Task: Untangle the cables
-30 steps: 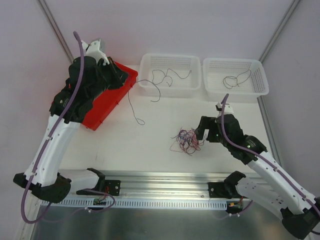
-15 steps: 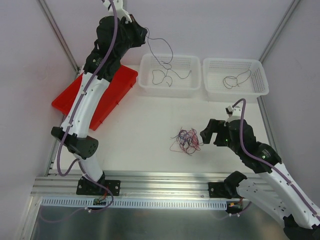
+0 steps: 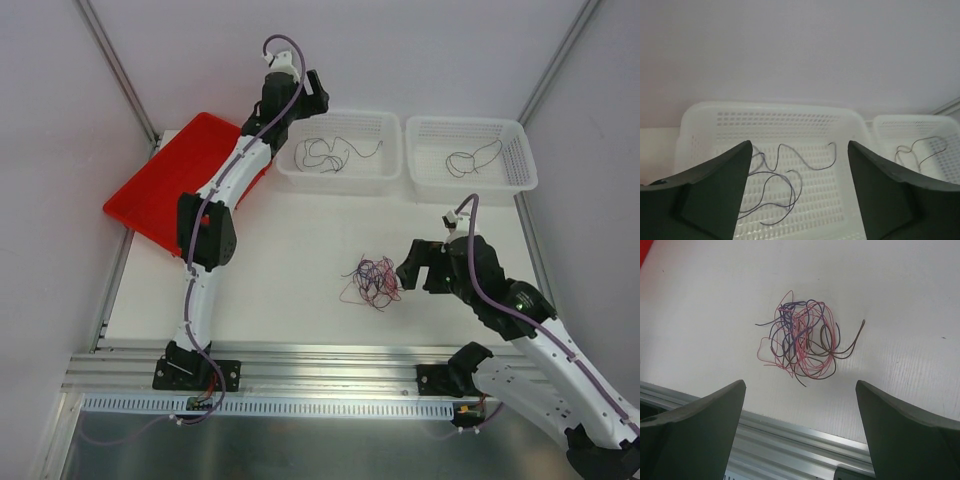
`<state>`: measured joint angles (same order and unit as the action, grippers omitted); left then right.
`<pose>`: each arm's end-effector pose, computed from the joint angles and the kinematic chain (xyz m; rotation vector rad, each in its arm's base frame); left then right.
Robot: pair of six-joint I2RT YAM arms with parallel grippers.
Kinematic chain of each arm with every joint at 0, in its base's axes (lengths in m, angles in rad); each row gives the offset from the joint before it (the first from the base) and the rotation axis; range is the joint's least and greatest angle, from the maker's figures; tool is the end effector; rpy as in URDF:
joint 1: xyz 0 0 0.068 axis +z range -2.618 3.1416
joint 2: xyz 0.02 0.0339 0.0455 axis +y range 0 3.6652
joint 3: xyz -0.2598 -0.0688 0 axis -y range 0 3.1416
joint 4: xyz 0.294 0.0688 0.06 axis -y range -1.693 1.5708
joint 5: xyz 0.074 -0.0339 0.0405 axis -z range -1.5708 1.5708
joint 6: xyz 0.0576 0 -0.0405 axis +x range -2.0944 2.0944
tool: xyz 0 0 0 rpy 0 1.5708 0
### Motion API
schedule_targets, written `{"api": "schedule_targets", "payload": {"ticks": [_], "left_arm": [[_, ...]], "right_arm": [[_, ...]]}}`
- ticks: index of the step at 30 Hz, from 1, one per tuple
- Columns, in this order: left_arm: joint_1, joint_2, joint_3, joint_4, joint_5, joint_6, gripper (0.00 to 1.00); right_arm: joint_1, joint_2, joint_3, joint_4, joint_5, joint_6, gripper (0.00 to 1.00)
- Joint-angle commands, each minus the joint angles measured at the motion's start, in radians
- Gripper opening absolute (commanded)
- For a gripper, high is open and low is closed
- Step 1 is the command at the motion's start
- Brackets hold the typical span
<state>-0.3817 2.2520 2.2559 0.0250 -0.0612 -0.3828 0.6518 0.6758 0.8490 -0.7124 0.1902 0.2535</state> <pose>0.5663 -0.2235 0.3803 -0.0503 1.5678 -0.5574 0.1724 0.1179 0.3187 -0.3063 2.0957 0.3430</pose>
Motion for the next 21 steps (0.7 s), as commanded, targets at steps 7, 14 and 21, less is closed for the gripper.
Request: {"api": "schedule_targets", "payload": {"ticks": [7, 14, 21], "left_arm": [[0.015, -0.267, -0.252, 0.087, 0.129, -0.024, 0.99], [0.007, -0.626, -0.684, -0.043, 0.248, -0.085, 0.99], [-0.052, -1.018, -1.08, -0.187, 0.304, -0.143, 0.99]], "right_arm": [[0.003, 0.06, 0.004, 0.031, -0.012, 0.009, 0.97], [0.002, 0.192, 0.022, 0.094, -0.008, 0.0, 1.0], [-0.006, 0.323, -0.002, 0.212, -0.049, 0.033, 0.85]]}}
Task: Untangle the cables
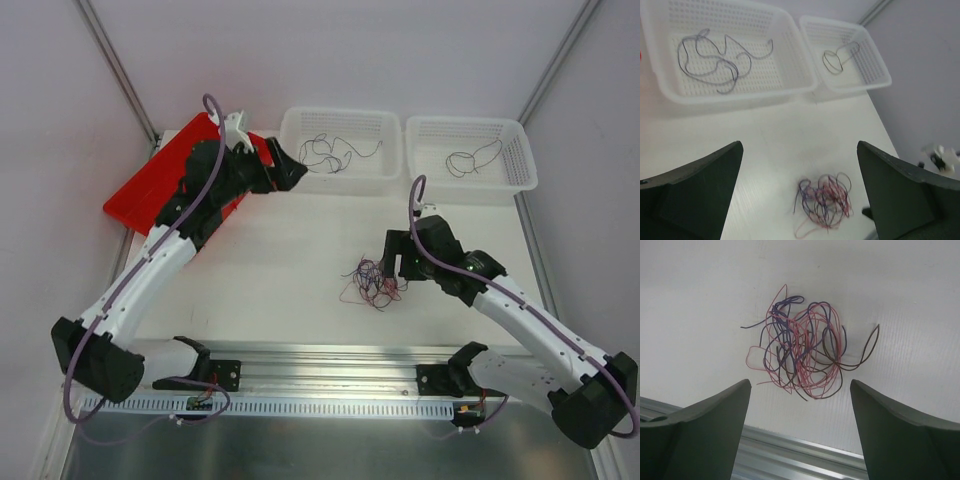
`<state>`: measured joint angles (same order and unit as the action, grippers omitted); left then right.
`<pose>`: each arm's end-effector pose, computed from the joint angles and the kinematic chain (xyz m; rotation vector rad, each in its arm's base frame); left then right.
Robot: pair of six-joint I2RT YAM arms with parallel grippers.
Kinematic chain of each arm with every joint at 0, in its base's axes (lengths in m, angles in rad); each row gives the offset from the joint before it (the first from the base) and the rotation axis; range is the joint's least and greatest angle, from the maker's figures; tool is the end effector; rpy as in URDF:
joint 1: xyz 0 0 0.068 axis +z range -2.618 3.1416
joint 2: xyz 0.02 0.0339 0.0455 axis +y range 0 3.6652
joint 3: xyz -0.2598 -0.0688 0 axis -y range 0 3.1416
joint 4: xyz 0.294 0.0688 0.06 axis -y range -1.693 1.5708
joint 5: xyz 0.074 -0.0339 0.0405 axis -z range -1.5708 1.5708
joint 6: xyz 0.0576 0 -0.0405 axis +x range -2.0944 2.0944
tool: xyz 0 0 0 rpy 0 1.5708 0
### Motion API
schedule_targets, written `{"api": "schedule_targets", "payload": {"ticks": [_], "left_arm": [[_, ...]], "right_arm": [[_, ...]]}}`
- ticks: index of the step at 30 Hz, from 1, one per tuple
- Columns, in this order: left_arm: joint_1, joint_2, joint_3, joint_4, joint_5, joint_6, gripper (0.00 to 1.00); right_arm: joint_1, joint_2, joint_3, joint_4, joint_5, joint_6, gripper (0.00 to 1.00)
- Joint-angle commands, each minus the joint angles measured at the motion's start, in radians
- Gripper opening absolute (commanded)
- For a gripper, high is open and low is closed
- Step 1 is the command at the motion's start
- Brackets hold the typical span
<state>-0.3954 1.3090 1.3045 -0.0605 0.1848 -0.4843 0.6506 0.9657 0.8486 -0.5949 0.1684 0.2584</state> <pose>0.3442 -0.1551 0.4146 0.0716 1.6981 -0.8175 0.2209 0.1560 0.2670 -0.3586 2.2587 0.2861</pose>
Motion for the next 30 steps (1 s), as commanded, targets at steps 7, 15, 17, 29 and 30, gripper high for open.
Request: {"api": "schedule_targets", "payload": {"ticks": [7, 15, 17, 29, 30], "left_arm": [[-0.154, -0.321, -0.489, -0.208, 0.045, -0.097, 0.99], [-0.249, -0.433, -0.694, -0.211, 0.03, -0.232, 0.99], [-0.258, -0.429, -0.688, -0.211, 0.019, -0.235, 0.99], [-0.359, -0.128, -0.433, -0.211, -0.047, -0.273, 0.99], [-0.37, -0.076, -0.41, -0.21, -0.05, -0.277, 0.99]], "right_arm": [[-0.002, 0.183, -0.049, 0.204, -0.09, 0.077, 0.75], [0.109, 0.39, 0.116, 0.216, -0.24, -0.005, 0.68], [0.147, 0.4, 0.162, 0.17, -0.247, -0.027, 0.69], [0.086, 0.09, 0.097, 0.02, 0.1, 0.117, 0.81], [0.063, 0.076, 0.081, 0.021, 0.108, 0.133, 0.81]]}}
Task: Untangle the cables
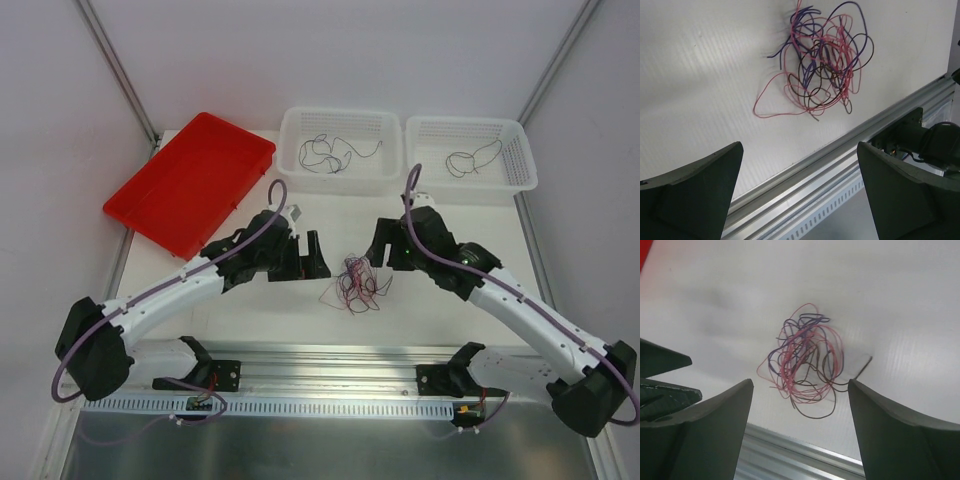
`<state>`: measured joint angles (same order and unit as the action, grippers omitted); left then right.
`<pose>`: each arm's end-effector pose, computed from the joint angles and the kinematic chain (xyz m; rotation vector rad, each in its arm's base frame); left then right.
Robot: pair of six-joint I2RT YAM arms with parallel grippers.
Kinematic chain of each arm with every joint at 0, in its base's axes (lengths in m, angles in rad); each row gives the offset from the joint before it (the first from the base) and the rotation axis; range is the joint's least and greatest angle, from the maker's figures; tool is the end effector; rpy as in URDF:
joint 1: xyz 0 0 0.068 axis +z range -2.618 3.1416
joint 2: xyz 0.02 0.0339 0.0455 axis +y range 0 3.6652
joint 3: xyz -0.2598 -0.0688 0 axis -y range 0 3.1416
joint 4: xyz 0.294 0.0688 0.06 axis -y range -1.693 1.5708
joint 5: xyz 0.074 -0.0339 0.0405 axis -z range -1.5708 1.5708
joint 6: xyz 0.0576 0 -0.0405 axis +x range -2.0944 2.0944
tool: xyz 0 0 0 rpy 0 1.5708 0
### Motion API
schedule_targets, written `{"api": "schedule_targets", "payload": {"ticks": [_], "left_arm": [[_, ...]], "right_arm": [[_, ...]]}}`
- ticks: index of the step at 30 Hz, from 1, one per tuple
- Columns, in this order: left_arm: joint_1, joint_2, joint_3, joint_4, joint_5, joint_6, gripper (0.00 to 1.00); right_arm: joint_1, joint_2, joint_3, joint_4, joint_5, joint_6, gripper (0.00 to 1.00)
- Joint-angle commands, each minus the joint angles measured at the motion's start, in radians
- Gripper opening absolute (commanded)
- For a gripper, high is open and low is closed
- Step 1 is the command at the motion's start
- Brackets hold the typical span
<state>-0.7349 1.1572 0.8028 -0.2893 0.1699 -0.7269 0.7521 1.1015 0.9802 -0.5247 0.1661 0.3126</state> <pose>0.2285 -0.2196 0.2272 0.1112 2.3880 -0.9484 0.2300 0.2021 0.2905 -0.3967 2.2013 0.4051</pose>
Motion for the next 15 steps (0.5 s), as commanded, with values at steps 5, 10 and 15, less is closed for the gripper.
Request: {"api": "schedule_targets", "payload": {"ticks": [5, 10, 15], "left_arm": [[-0.086, 0.229, 0.236, 0.019, -0.033, -0.035, 0.99], [-0.141, 0.332, 0.332, 0.018, -0.046, -0.029, 0.96], [-0.172, 0.45, 0.392, 0.01, -0.09, -0.011, 0.91]], "right_arm": [[-0.1, -0.092, -0.149, 0.012, 0.073, 0.167, 0.74], [-0.155, -0.086, -0.261, 0.078, 0.027, 0.259, 0.66], [-0.169, -0.083, -0.35, 0.183, -0.004, 0.333, 0.6]]}}
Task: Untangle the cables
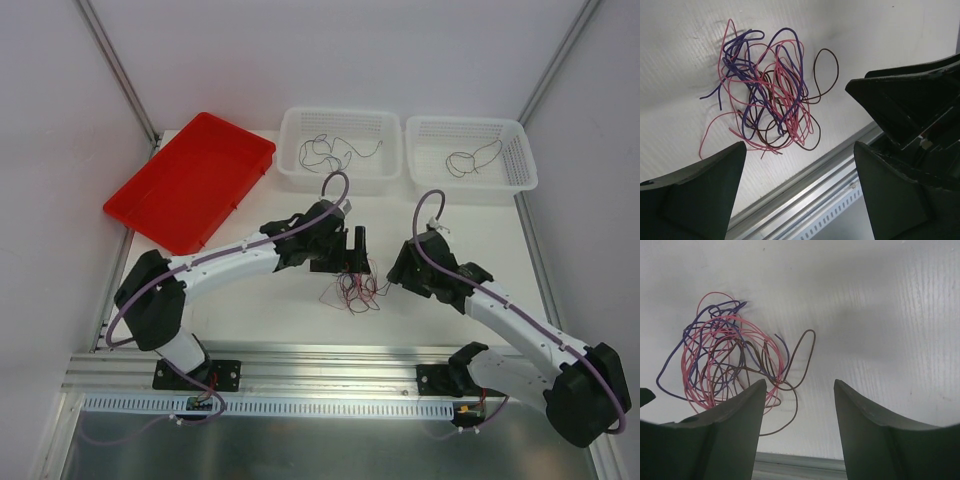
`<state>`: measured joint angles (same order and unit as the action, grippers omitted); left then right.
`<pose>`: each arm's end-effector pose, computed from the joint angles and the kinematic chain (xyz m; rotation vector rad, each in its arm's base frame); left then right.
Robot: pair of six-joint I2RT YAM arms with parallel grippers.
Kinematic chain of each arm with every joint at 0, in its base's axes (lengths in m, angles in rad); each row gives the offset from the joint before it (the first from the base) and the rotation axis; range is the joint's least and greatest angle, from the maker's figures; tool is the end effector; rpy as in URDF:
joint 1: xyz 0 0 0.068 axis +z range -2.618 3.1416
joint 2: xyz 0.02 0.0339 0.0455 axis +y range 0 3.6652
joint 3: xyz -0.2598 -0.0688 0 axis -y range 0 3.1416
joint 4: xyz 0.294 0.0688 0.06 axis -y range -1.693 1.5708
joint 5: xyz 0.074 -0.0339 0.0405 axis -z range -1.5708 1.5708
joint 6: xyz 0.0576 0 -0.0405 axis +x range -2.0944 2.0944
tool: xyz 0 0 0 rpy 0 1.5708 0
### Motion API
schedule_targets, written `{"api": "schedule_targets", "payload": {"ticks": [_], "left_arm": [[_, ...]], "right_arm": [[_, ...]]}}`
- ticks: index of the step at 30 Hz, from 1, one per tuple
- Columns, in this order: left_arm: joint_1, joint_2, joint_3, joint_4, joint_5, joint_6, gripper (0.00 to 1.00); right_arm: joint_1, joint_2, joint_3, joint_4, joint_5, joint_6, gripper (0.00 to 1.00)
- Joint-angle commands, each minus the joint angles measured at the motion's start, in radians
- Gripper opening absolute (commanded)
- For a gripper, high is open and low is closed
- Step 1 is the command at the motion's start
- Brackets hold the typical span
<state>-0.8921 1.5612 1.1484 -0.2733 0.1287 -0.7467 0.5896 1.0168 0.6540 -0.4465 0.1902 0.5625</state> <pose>0.2531 -0.3256 0.2272 0.2532 2.4447 -0.9583 0.2301 0.1408 0.1917 0.0587 2.3855 0.3292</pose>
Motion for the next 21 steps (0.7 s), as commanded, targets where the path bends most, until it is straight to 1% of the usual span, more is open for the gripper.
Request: {"api": "schedule_targets", "payload": {"ticks": [1, 4, 5, 7, 9, 11, 12, 13, 14, 15, 16, 18, 19, 20, 21], "left_arm": [[-0.016, 0.062, 0.06, -0.01, -0.054, 0.009, 0.89], [-0.019, 0.115, 0.076, -0.012, -0.075, 0.007, 0.86], [-0.019, 0.138, 0.08, -0.015, -0.081, 0.006, 0.83], [-0.021, 0.158, 0.088, -0.015, -0.089, 0.007, 0.79], [-0.021, 0.178, 0.091, -0.018, -0.098, 0.01, 0.71], [-0.021, 0.189, 0.088, -0.02, -0.109, 0.013, 0.64], [-0.021, 0.191, 0.088, -0.021, -0.122, 0.02, 0.54], [-0.019, 0.191, 0.086, -0.021, -0.124, 0.024, 0.5], [-0.019, 0.186, 0.083, -0.021, -0.124, 0.026, 0.44], [-0.019, 0.184, 0.077, -0.026, -0.151, 0.03, 0.33], [-0.018, 0.177, 0.073, -0.027, -0.168, 0.033, 0.26], [-0.016, 0.169, 0.06, -0.032, -0.19, 0.043, 0.15], [-0.01, 0.165, 0.056, -0.036, -0.207, 0.044, 0.04], [-0.005, 0.158, 0.05, -0.04, -0.21, 0.046, 0.0], [0.013, 0.154, 0.037, -0.041, -0.215, 0.047, 0.0]], "right_arm": [[-0.007, 0.012, -0.045, 0.126, -0.028, 0.1, 0.59], [-0.01, 0.029, -0.079, 0.179, -0.031, 0.119, 0.57], [-0.011, 0.043, -0.085, 0.195, -0.035, 0.122, 0.57], [-0.011, 0.061, -0.088, 0.221, -0.038, 0.114, 0.56], [-0.011, 0.103, -0.074, 0.224, -0.043, 0.109, 0.54], [-0.011, 0.127, -0.074, 0.233, -0.047, 0.109, 0.47], [-0.011, 0.131, -0.073, 0.235, -0.049, 0.109, 0.44], [-0.011, 0.132, -0.074, 0.232, -0.046, 0.109, 0.36], [-0.013, 0.132, -0.073, 0.227, -0.046, 0.108, 0.32], [-0.01, 0.123, -0.073, 0.22, -0.043, 0.105, 0.28], [-0.013, 0.115, -0.071, 0.2, -0.034, 0.102, 0.22], [-0.011, 0.083, -0.056, 0.172, -0.015, 0.074, 0.14], [-0.011, 0.068, -0.045, 0.131, -0.009, 0.062, 0.06], [-0.013, 0.056, -0.033, 0.106, 0.017, 0.048, 0.03], [-0.014, 0.042, -0.004, 0.082, 0.028, 0.019, 0.01]]}}
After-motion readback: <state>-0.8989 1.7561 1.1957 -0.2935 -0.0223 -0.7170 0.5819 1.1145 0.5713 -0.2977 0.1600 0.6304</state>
